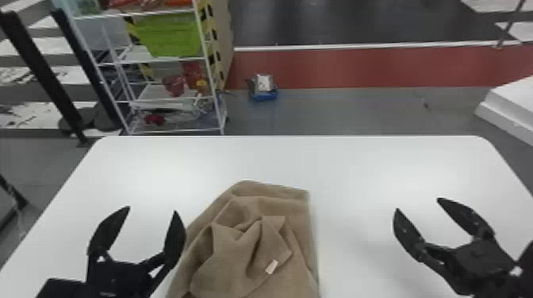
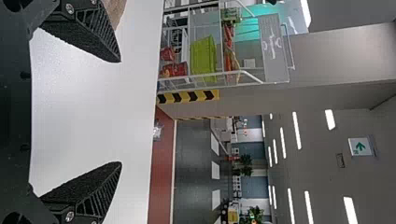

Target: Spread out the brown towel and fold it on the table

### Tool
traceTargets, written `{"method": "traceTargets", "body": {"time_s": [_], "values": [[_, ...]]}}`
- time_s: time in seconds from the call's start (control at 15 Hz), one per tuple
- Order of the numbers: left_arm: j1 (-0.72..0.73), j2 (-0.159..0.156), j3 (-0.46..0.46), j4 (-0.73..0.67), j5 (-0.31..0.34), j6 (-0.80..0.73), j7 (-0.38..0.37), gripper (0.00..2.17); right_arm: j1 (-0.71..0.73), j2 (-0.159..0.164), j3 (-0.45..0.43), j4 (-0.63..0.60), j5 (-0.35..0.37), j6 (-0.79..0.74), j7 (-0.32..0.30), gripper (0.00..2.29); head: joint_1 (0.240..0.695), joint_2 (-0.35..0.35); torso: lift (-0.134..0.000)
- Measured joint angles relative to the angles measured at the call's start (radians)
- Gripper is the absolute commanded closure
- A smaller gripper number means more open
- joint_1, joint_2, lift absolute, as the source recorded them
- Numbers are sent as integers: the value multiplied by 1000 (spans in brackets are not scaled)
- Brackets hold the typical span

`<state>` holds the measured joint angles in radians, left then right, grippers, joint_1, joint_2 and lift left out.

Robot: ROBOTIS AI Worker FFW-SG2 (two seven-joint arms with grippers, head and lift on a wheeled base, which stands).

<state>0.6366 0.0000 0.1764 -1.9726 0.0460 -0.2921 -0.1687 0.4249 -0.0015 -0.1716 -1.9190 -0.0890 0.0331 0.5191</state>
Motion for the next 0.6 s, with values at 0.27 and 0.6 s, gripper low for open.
{"method": "traceTargets", "body": {"time_s": [0.27, 0.6], "values": [[0, 0, 0, 1, 0, 0, -1, 120, 0, 0, 0, 1, 0, -2, 1, 100, 695, 96, -124], [0, 0, 0, 1, 0, 0, -2, 120, 0, 0, 1, 3, 0, -3, 1, 100, 695, 96, -124]]}}
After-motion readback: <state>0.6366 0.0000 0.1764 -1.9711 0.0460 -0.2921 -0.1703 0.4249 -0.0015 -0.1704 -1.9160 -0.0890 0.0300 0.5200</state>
